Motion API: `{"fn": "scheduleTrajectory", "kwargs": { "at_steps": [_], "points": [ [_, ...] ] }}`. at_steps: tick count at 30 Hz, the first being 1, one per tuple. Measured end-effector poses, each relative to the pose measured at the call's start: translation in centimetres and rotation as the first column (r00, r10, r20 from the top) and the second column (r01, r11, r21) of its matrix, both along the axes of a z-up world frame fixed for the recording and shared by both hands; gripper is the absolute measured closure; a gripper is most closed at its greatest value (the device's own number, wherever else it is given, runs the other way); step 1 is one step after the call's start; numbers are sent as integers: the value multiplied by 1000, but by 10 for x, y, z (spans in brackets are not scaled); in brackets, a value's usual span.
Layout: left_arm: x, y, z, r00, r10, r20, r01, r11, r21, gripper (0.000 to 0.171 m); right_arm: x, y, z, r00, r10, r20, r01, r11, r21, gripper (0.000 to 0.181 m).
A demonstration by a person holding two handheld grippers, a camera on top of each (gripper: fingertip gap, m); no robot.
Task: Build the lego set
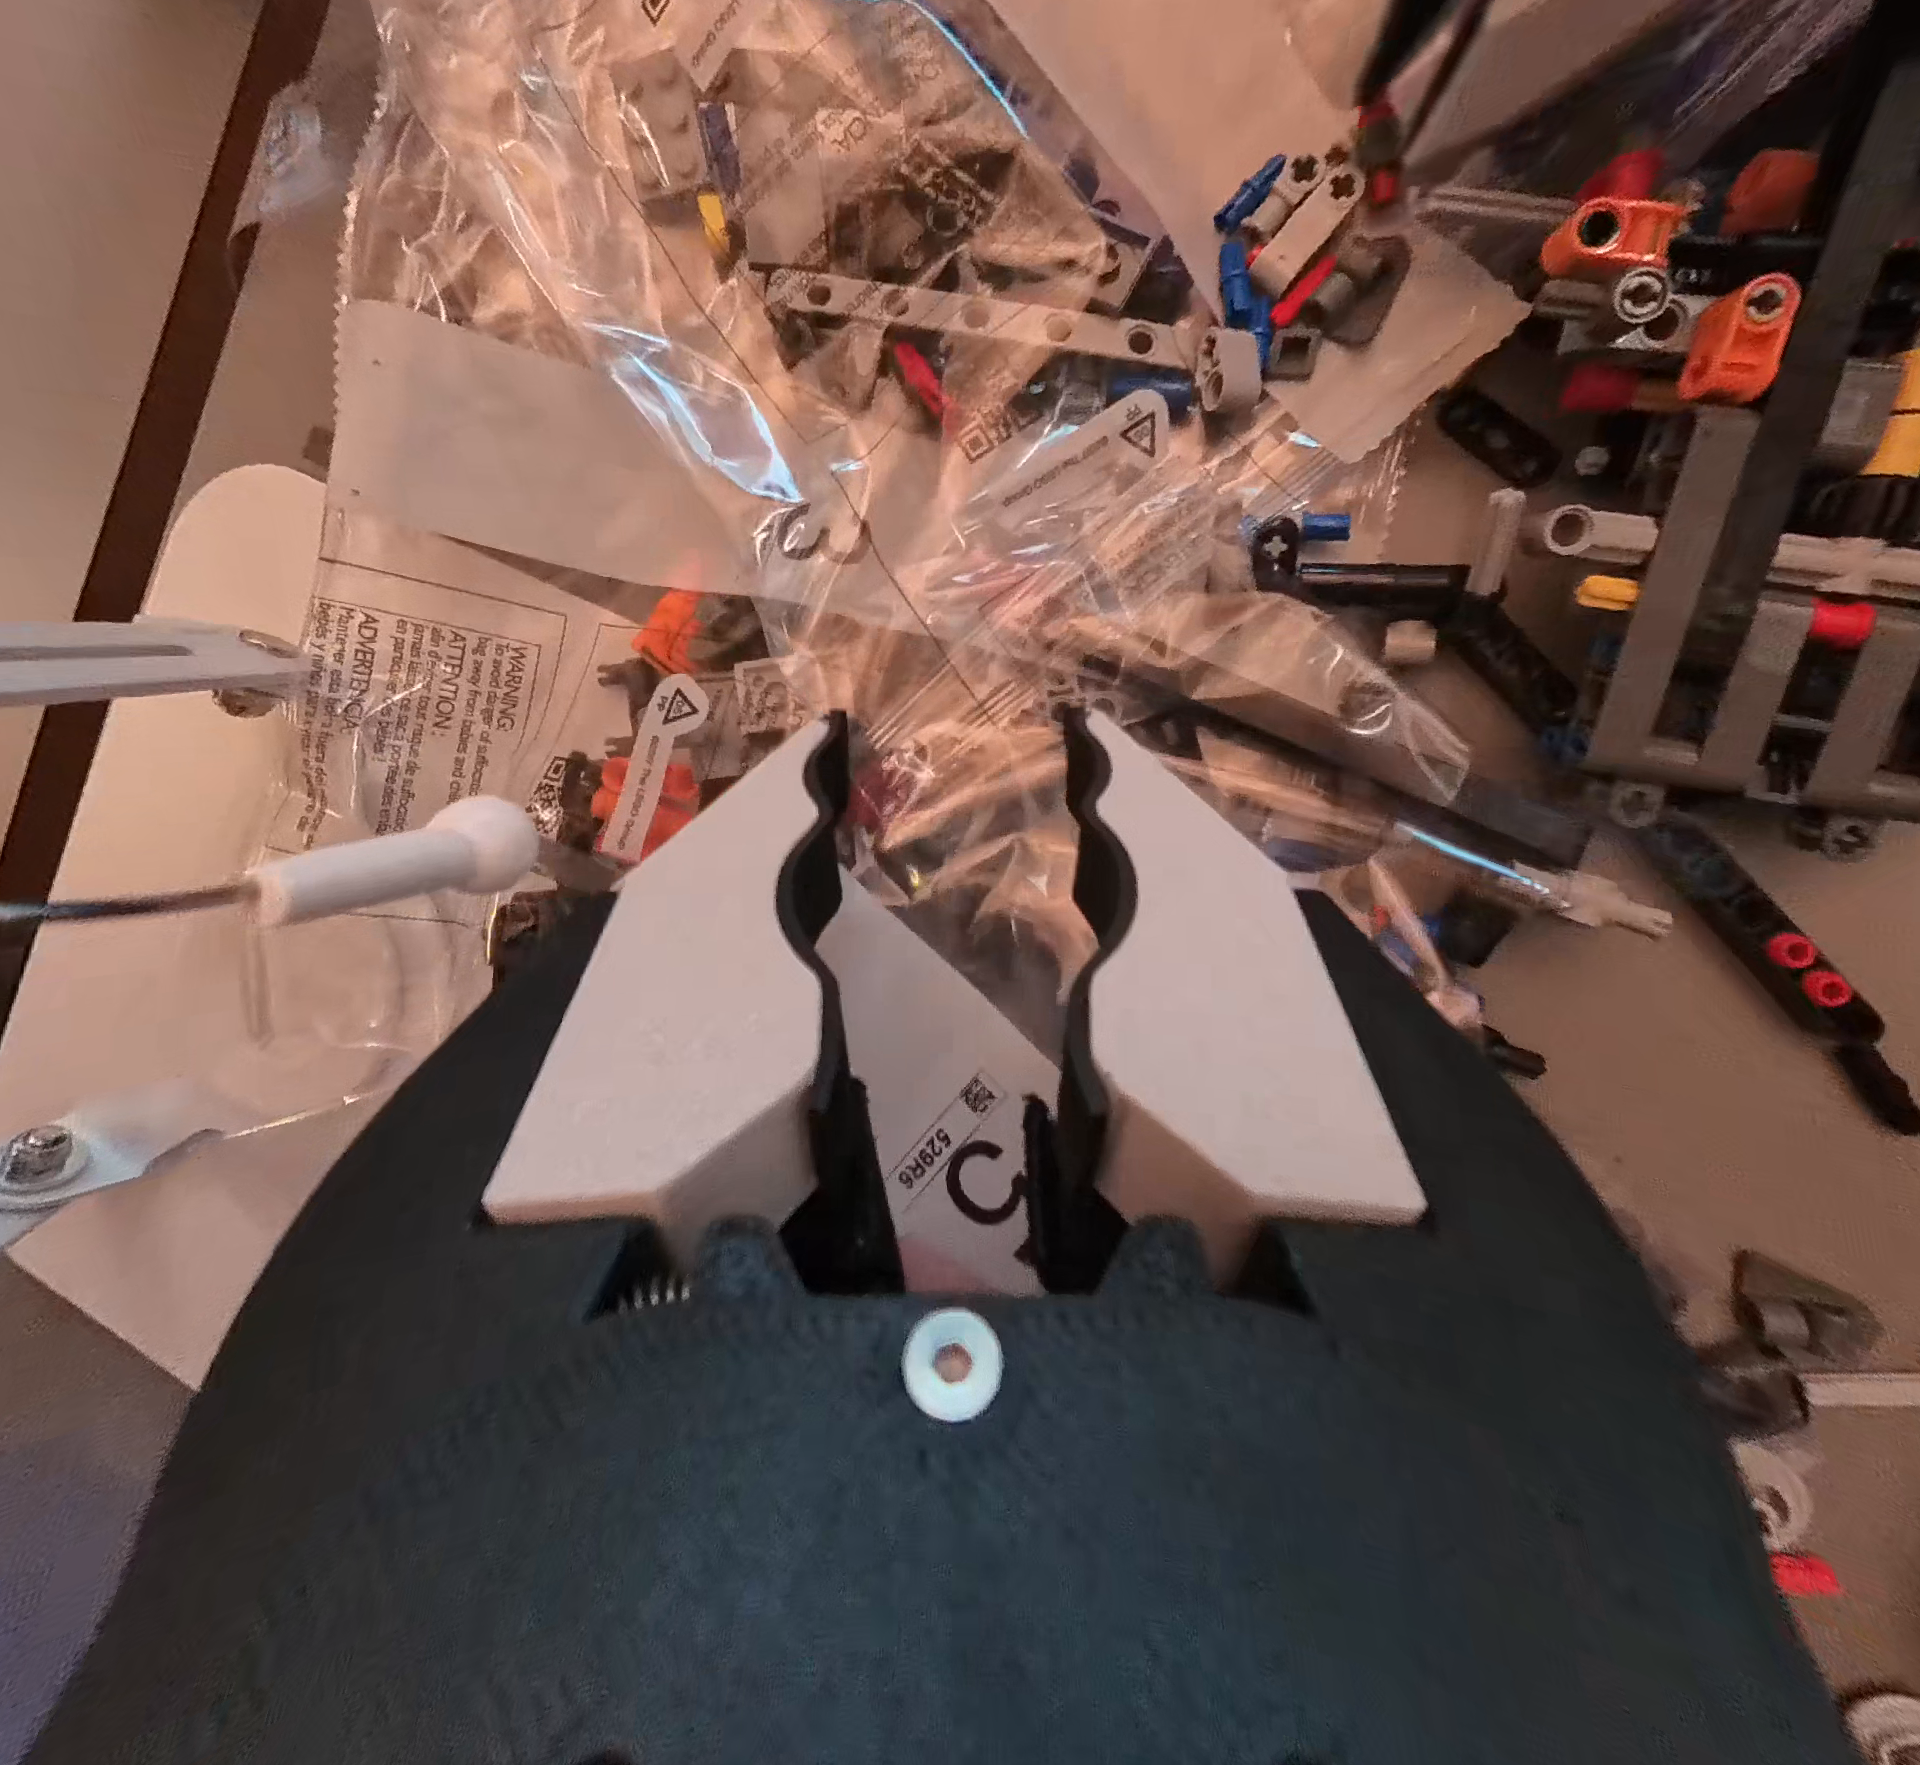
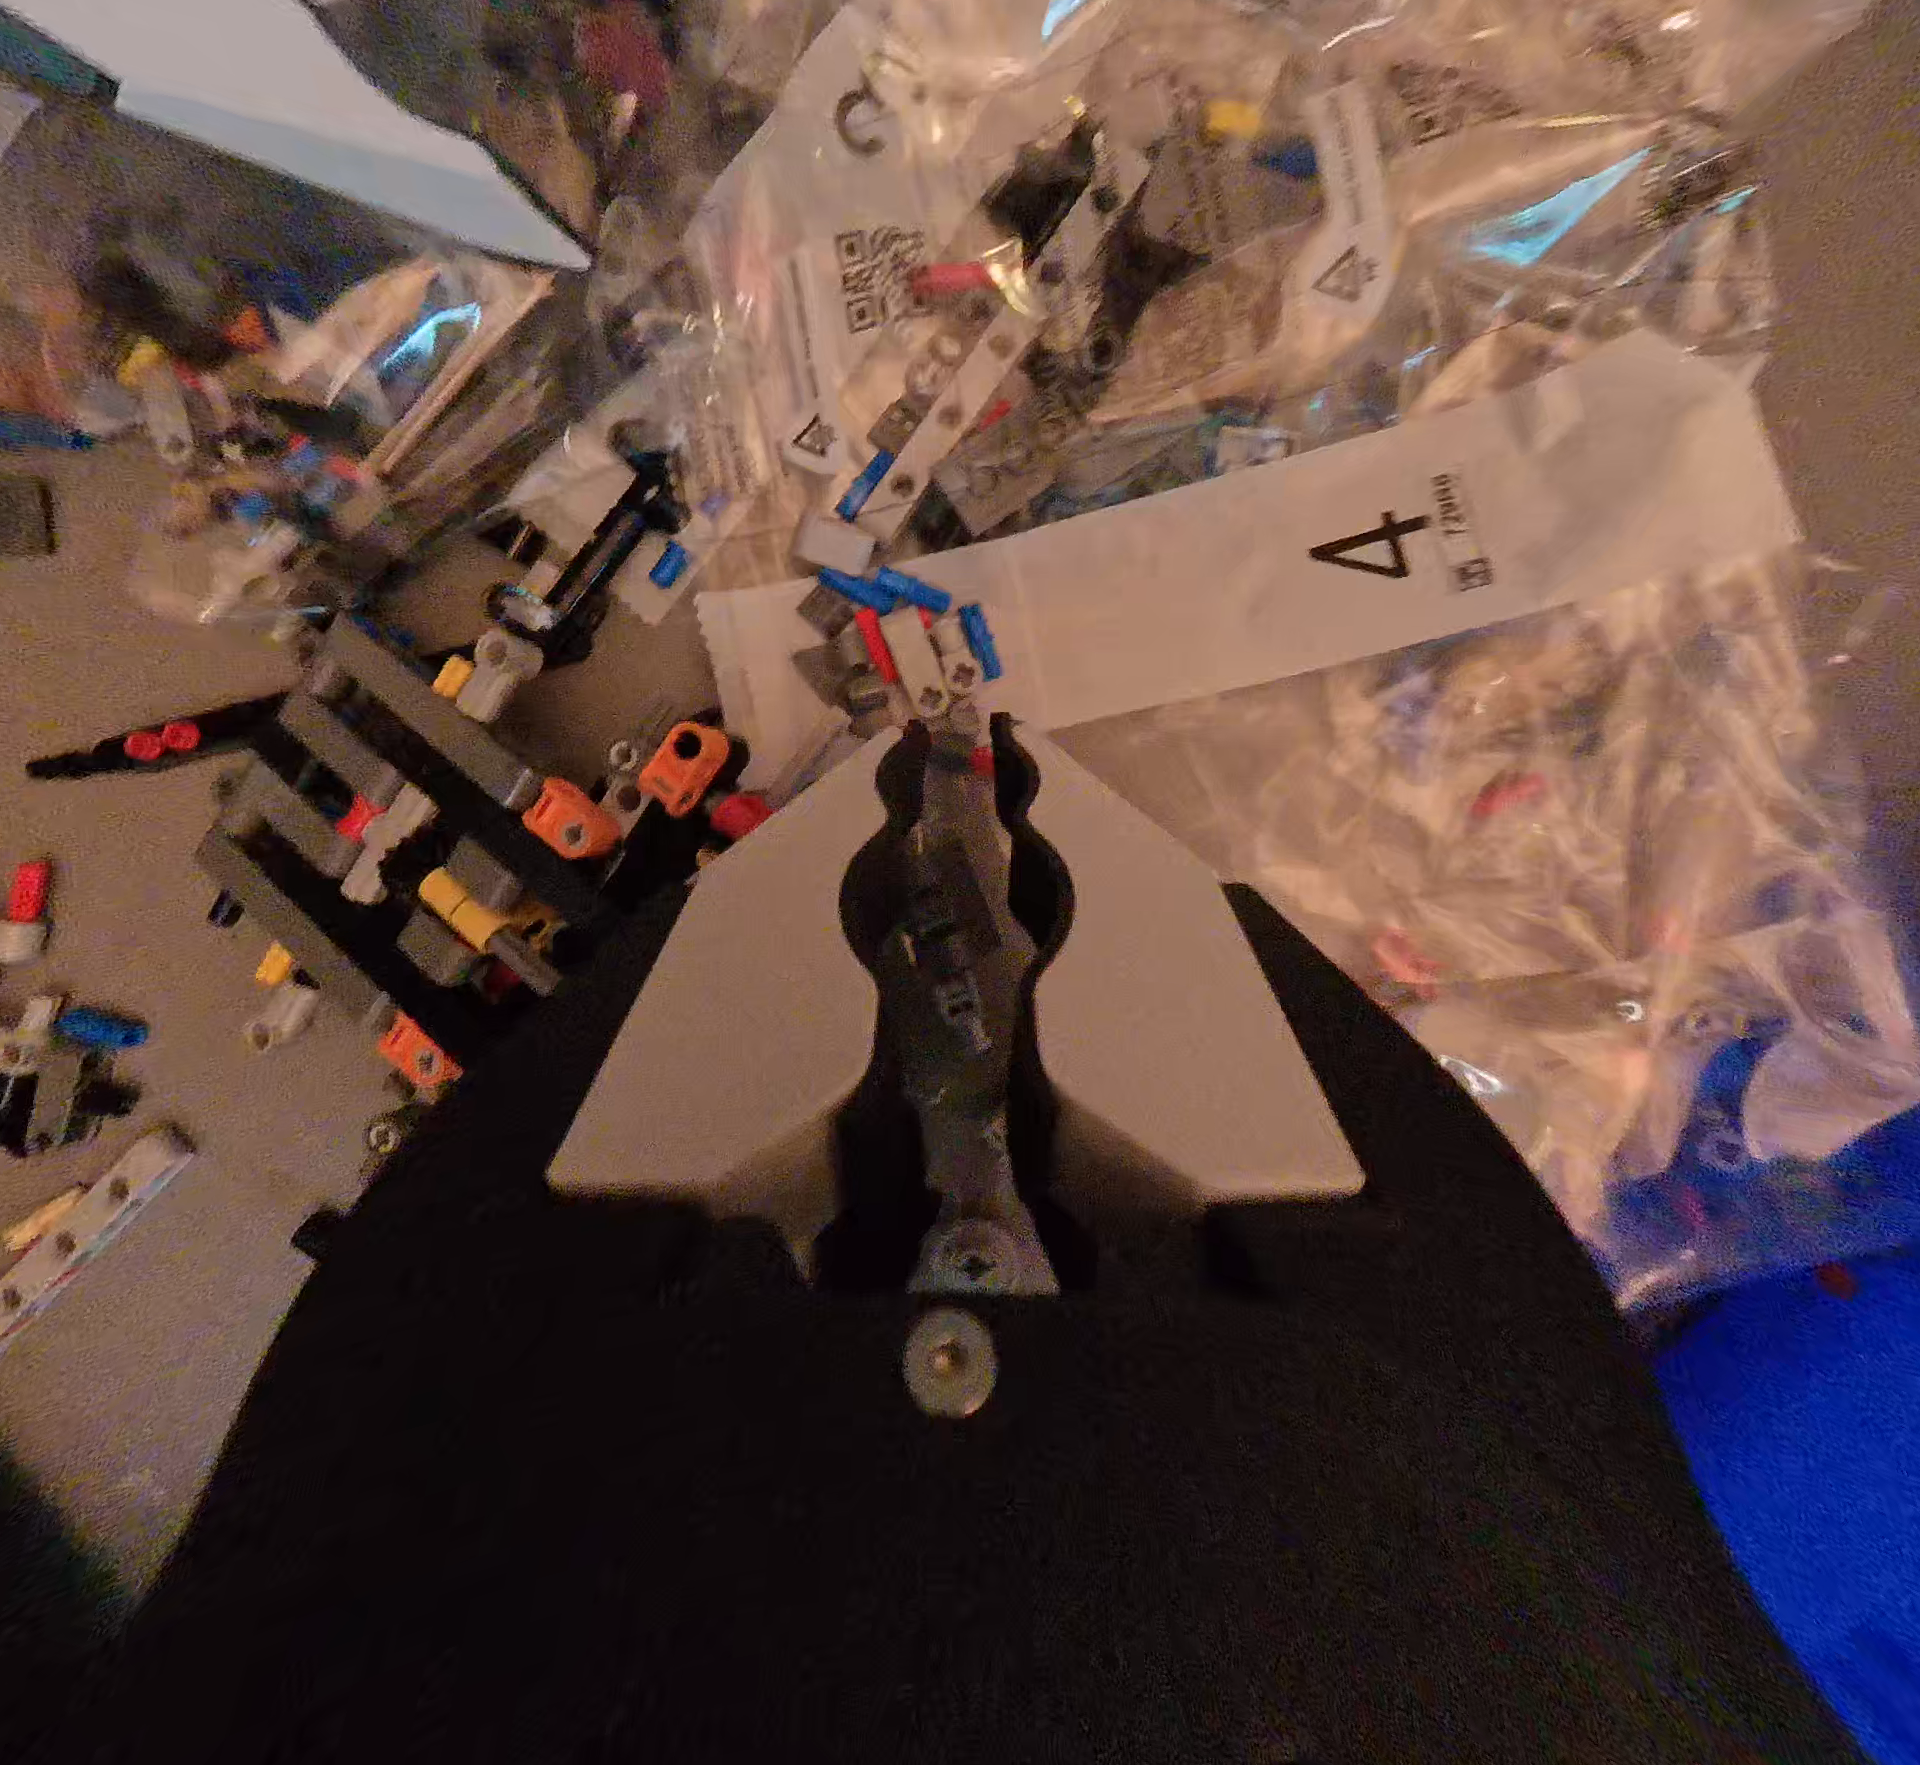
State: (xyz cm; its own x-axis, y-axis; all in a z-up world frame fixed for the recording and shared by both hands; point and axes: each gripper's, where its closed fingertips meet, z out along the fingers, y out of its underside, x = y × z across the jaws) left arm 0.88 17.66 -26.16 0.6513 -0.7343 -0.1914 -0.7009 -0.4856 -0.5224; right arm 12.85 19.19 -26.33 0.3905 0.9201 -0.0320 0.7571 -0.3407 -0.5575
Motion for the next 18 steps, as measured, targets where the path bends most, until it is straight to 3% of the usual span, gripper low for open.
{"fn": "scheduleTrajectory", "kwargs": {
  "at_steps": [6,9,15,18],
  "points": [
    [-5,-4,2,1000,-1,-4,1,1000,-14,129,12,37,6,983,-183,5,180,973,144,127],
    [-10,-6,2,1000,3,-6,-3,1000,-27,127,13,40,4,982,-190,1,187,969,160,126],
    [-28,-19,12,1000,3,-2,-3,998,-66,122,-37,6,31,993,34,-116,-10,979,205,137],
    [-42,-26,13,1000,17,-18,-18,996,-86,118,-60,-19,28,985,152,-83,-129,964,234,138]
  ]
}}
